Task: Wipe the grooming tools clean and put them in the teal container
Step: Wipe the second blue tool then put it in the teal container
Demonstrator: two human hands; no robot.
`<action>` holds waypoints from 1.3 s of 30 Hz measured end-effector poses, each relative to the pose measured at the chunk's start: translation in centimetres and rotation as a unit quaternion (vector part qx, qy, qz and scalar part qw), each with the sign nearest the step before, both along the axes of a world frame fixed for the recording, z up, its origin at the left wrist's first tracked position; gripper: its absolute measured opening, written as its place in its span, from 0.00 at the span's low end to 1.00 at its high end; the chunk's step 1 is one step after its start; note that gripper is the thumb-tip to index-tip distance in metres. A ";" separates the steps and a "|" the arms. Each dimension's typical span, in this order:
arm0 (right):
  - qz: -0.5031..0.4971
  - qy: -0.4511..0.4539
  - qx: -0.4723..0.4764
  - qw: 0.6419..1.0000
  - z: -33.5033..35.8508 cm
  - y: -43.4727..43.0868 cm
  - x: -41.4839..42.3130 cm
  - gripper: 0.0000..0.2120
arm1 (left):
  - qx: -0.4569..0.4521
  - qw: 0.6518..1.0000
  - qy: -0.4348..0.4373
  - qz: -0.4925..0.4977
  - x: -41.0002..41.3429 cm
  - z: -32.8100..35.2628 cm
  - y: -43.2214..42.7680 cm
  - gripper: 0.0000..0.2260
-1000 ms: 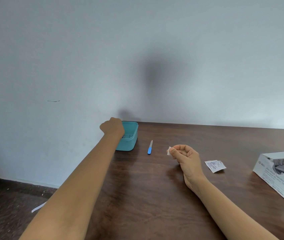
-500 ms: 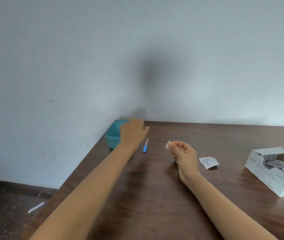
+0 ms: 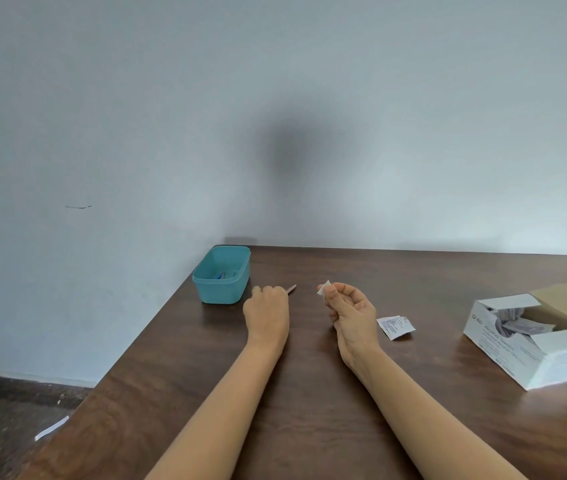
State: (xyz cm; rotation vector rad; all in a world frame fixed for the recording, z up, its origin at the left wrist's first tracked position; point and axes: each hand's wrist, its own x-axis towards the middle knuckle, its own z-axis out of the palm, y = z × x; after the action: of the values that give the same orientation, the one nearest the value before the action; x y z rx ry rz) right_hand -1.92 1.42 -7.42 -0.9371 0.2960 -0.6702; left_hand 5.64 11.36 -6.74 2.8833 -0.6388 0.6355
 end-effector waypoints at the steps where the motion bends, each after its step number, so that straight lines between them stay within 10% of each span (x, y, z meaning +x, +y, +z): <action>1: 0.001 -0.006 0.008 1.000 0.0 0.0 0.0 0.06 | -0.022 1.000 0.003 -0.002 -0.1 -0.2 0.1 0.08; 5: -0.004 -0.018 0.032 0.999 0.2 0.0 -0.5 0.06 | -0.222 0.973 0.062 -0.015 -1.0 -1.2 0.6 0.06; 12: -0.016 -0.019 0.089 0.996 0.8 0.5 -2.3 0.05 | -0.527 0.820 0.198 -0.109 -6.3 -0.6 1.7 0.02; 21: 0.033 -0.017 0.098 0.995 0.6 0.4 -6.6 0.06 | -0.541 0.788 0.253 -0.149 -10.9 -1.1 3.4 0.02; 39: 0.071 0.031 0.066 0.995 0.7 -1.6 -11.8 0.09 | -0.420 0.842 0.234 -0.244 -11.8 -0.6 2.5 0.03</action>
State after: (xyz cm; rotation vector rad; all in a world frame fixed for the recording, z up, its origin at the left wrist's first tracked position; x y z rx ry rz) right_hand -13.68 -0.15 -6.76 -0.8449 0.3214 -0.4862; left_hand -6.17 13.89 -7.32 1.8328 -0.7290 0.0650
